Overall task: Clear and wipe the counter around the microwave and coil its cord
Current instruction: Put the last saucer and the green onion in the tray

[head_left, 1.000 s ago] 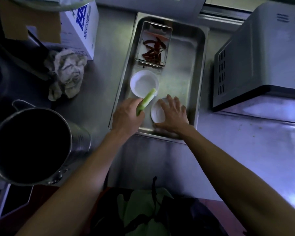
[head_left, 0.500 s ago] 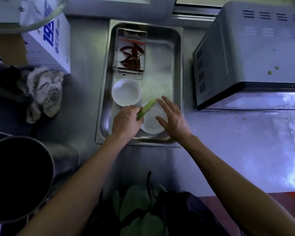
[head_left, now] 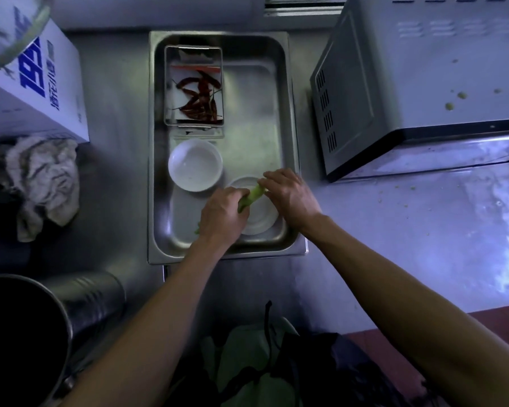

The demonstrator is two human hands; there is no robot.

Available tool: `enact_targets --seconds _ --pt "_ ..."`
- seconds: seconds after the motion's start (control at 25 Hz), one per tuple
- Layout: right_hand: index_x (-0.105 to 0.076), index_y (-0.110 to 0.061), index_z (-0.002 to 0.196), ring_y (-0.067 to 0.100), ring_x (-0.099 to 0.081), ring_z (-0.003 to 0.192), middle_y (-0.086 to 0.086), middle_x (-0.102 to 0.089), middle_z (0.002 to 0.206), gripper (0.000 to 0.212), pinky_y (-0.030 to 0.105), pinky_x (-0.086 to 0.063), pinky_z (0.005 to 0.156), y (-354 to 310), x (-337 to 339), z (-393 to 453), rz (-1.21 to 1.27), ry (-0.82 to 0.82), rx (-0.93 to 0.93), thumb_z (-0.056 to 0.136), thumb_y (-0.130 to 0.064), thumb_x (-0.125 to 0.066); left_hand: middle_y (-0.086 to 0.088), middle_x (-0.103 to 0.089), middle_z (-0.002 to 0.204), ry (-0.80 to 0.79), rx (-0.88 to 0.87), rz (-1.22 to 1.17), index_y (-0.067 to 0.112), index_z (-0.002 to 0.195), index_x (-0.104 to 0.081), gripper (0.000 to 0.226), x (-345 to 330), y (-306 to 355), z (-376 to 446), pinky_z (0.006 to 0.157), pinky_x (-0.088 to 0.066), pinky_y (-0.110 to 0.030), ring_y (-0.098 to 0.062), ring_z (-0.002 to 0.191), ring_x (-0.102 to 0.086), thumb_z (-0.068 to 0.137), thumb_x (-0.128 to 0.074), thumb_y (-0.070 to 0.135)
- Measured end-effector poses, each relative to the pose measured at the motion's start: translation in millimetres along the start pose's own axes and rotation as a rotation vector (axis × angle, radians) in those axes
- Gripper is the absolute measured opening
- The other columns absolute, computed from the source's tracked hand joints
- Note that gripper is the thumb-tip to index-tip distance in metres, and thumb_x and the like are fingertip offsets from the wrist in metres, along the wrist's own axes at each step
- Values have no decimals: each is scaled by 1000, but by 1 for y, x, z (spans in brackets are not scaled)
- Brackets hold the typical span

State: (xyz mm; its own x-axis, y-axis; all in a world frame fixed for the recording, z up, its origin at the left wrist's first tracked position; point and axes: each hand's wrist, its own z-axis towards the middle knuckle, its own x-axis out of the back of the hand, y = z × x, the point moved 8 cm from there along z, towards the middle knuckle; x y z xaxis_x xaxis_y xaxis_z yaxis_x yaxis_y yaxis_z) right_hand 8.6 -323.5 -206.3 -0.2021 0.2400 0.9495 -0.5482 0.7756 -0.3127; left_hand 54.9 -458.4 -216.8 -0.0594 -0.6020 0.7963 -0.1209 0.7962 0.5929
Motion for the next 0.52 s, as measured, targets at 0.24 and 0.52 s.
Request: enact_targets --seconds 0.24,0.52 --pt "-66 -14 119 31 -56 113 6 -67 120 25 41 -43 95 12 -16 13 -122 -142 -24 95 -11 -61 -6 -70 100 -21 -1 -36 17 109 -71 24 -13 -2 9 77 -53 -40 -28 92 -60 85 -65 12" --pt "-60 -13 127 33 -50 125 10 -59 134 32 45 -40 103 12 -20 15 -165 -200 -49 95 -11 -57 -3 -68 108 -39 -20 -18 19 116 -67 31 -15 -7 10 79 -50 -36 -25 96 -61 85 -66 16"
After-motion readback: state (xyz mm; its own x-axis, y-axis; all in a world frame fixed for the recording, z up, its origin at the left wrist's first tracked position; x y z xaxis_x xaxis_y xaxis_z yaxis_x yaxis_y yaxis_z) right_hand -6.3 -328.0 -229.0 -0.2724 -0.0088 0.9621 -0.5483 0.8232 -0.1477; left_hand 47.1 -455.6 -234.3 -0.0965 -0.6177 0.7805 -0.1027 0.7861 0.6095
